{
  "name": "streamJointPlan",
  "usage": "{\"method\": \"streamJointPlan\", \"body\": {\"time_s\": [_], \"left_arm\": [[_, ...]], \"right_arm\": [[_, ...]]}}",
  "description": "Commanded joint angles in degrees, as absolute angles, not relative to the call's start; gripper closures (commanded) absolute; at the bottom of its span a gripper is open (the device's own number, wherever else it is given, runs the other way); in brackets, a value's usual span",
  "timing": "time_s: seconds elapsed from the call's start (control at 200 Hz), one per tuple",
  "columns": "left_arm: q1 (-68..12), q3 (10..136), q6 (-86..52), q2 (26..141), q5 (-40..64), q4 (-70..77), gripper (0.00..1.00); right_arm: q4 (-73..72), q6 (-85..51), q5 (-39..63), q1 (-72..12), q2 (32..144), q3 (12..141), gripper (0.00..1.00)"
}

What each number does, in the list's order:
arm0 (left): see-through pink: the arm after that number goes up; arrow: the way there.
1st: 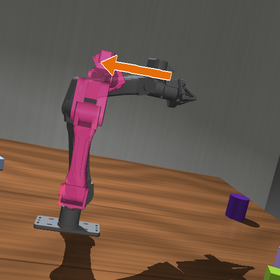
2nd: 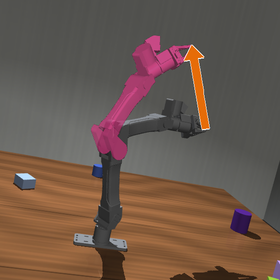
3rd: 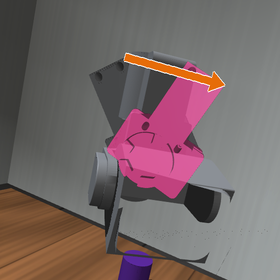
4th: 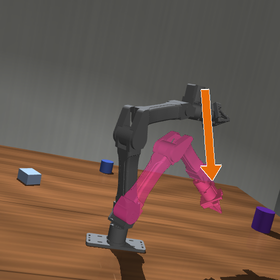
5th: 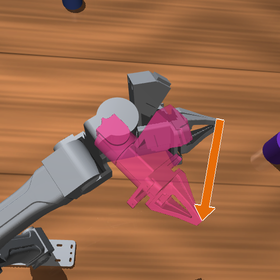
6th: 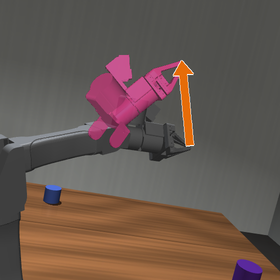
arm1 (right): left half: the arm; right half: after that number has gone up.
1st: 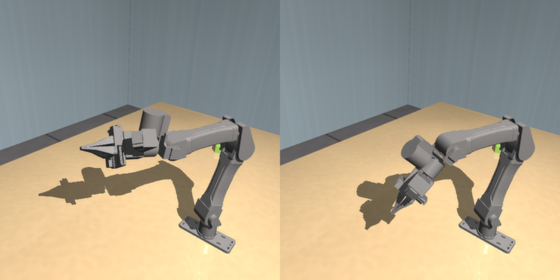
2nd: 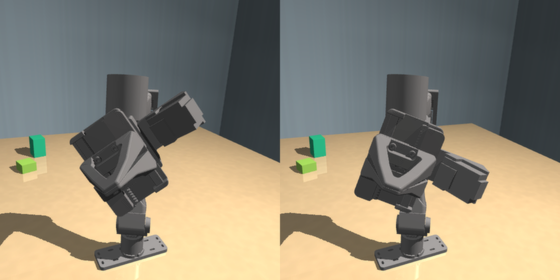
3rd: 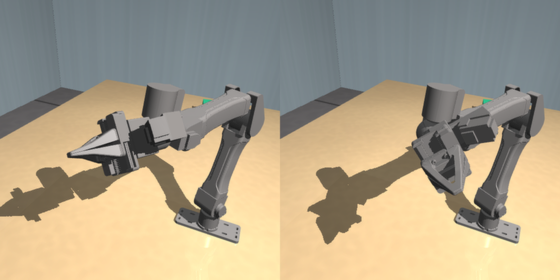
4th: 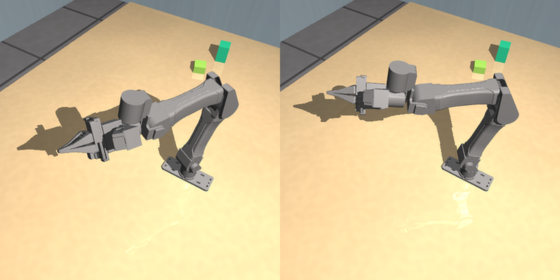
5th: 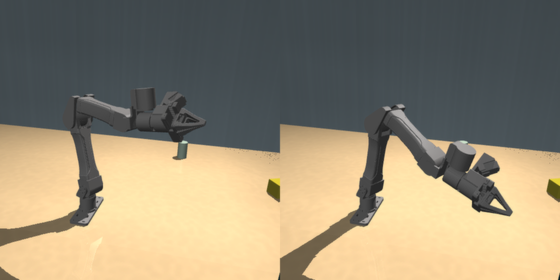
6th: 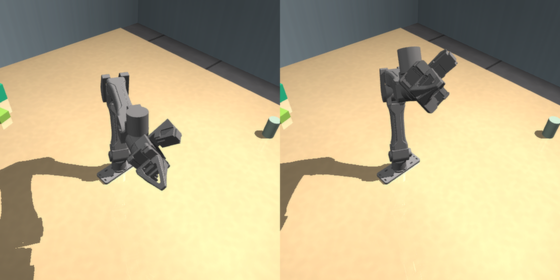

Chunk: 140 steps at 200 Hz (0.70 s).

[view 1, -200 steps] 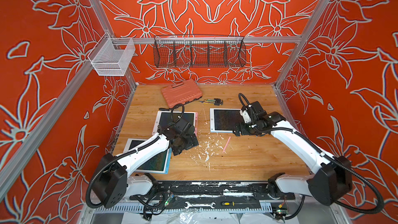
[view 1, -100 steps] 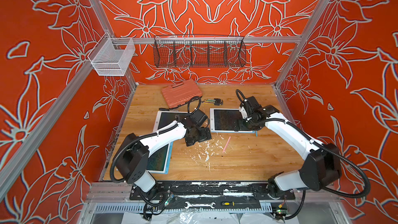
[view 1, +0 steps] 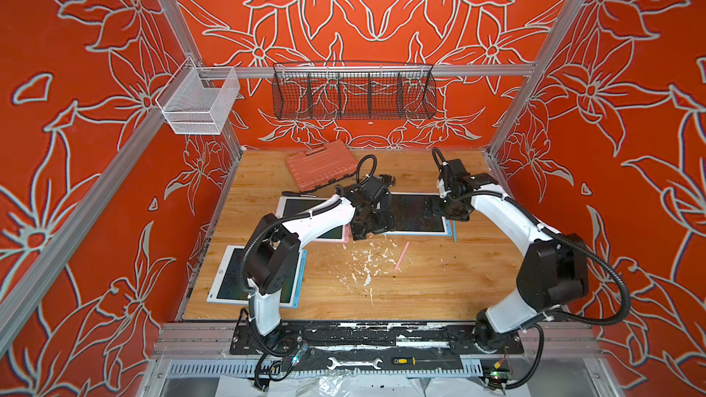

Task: Place the stylus back onto the writing tablet
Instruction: Move the writing tablet to the corner of the board, then move the writing tablet to the center of the board.

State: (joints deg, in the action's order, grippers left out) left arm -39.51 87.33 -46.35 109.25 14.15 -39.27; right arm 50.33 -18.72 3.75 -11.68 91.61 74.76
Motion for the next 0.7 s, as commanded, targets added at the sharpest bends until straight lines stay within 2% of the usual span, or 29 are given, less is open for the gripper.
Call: {"method": "streamJointPlan", "body": {"time_s": [0.0,0.265,0.696], "left_arm": [[-39.9,91.23,-44.72,111.68,14.62,-42.38,0.02],[-39.55,101.91,-41.78,119.07,14.95,-47.28,0.03],[-36.67,108.34,-40.31,125.93,18.17,-47.07,0.03]], "right_arm": [[50.92,-20.07,4.84,-8.9,93.09,76.97,0.03],[49.53,-20.81,6.68,-2.99,96.85,78.99,0.03],[48.7,-21.59,8.18,2.27,103.73,83.95,0.04]]}}
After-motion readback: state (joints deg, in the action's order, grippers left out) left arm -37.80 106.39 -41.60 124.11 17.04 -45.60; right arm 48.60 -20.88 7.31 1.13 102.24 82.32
